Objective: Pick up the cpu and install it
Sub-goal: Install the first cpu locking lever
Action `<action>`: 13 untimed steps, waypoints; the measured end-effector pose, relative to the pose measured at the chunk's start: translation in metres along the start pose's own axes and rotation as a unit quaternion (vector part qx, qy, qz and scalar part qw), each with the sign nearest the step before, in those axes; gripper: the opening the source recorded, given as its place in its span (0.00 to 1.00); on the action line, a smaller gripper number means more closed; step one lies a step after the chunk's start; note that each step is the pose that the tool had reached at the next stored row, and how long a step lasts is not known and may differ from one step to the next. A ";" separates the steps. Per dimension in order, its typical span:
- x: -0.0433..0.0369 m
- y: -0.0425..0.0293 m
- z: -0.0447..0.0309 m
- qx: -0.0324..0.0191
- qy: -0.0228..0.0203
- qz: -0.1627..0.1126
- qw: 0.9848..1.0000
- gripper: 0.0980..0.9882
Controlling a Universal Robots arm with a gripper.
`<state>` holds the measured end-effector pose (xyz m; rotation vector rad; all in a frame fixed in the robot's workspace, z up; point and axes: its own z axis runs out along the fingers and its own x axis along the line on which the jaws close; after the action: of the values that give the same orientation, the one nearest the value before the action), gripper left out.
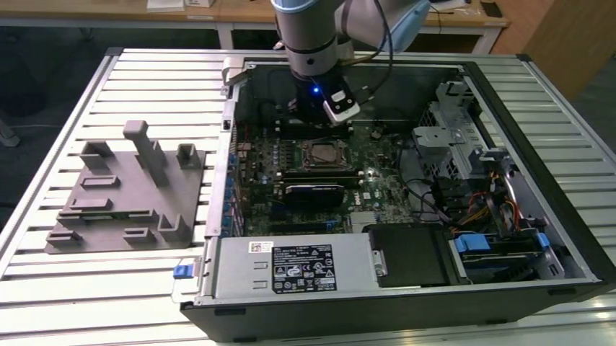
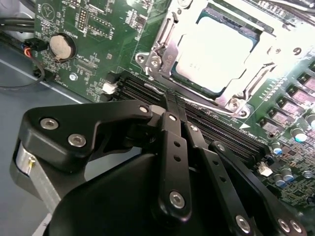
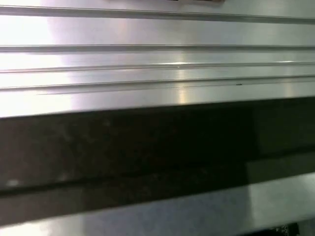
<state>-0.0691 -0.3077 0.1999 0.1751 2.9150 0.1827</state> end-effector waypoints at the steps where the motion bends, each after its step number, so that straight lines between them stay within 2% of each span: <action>1: 0.0012 -0.0002 0.0003 0.000 -0.001 0.001 1.000 0.01; 4: 0.0028 -0.0004 0.0013 0.001 -0.003 0.008 1.000 0.01; 9: 0.0031 -0.0007 0.0026 0.008 -0.007 0.038 0.999 0.01; 13: 0.0038 -0.0008 0.0033 0.011 -0.009 0.051 0.999 0.01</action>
<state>-0.0721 -0.3077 0.1958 0.3266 2.8925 0.1651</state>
